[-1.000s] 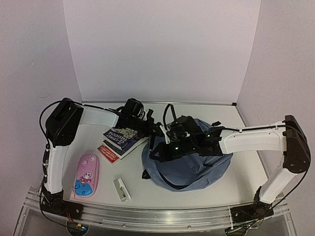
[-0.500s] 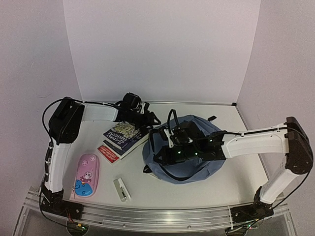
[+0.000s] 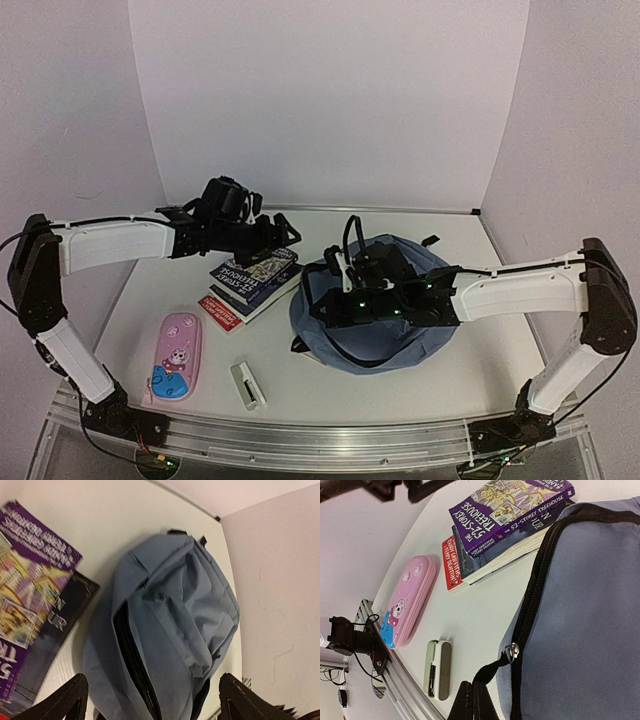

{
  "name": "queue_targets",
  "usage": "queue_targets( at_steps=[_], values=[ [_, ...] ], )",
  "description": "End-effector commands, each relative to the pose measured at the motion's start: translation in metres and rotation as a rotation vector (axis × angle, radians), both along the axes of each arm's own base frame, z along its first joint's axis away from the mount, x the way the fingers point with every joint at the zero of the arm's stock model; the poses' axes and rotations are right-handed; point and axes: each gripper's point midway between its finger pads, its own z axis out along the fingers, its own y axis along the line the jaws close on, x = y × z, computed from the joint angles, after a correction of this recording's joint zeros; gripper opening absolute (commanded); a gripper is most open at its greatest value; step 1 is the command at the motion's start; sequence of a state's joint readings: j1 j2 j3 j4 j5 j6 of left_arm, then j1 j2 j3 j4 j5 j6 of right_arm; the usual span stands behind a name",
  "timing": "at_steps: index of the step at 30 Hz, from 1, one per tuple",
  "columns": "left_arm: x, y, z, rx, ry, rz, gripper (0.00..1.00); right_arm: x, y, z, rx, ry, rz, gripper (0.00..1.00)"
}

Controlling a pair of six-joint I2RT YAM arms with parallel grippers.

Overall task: Pack the student bag
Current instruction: Unzip the student bag at the center of the board.

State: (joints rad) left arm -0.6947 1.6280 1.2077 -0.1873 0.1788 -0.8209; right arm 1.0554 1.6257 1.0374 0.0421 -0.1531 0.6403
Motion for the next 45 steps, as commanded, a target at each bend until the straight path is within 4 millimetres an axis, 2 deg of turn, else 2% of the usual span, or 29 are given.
queue_targets(
  at_steps=[1, 4, 9, 13, 15, 18, 23, 29, 34, 45],
  values=[
    [-0.044, -0.032, -0.039, -0.049, 0.147, -0.024, 0.9, 0.007, 0.011, 0.024, 0.065, -0.054, -0.009, 0.0],
    [-0.059, -0.057, -0.05, -0.082, 0.185, -0.069, 0.89, 0.006, 0.014, 0.023, 0.069, -0.049, 0.0, 0.0],
    [-0.064, -0.069, -0.059, -0.042, 0.191, -0.069, 0.85, 0.004, 0.014, 0.026, 0.078, -0.046, 0.007, 0.0],
    [-0.061, -0.07, -0.065, -0.027, 0.196, -0.06, 0.59, 0.004, 0.014, 0.026, 0.083, -0.045, 0.005, 0.0],
    [-0.06, -0.071, -0.068, -0.024, 0.202, -0.058, 0.49, 0.004, 0.014, 0.025, 0.084, -0.041, 0.008, 0.0],
    [-0.06, -0.073, -0.068, -0.026, 0.202, -0.058, 0.27, 0.003, 0.014, 0.024, 0.082, -0.043, 0.007, 0.0],
    [-0.057, -0.073, -0.064, -0.008, 0.186, -0.063, 0.02, 0.004, 0.012, 0.02, 0.07, -0.044, 0.007, 0.0],
    [-0.049, -0.072, -0.051, 0.065, 0.115, -0.1, 0.0, 0.002, 0.01, 0.018, 0.058, -0.047, 0.014, 0.0],
    [-0.033, -0.068, -0.034, 0.103, 0.053, -0.116, 0.0, 0.0, 0.008, 0.019, 0.048, -0.05, 0.026, 0.0],
    [-0.001, -0.052, -0.022, 0.108, -0.008, -0.239, 0.0, -0.001, -0.001, 0.021, 0.04, -0.057, 0.006, 0.0]
  ],
)
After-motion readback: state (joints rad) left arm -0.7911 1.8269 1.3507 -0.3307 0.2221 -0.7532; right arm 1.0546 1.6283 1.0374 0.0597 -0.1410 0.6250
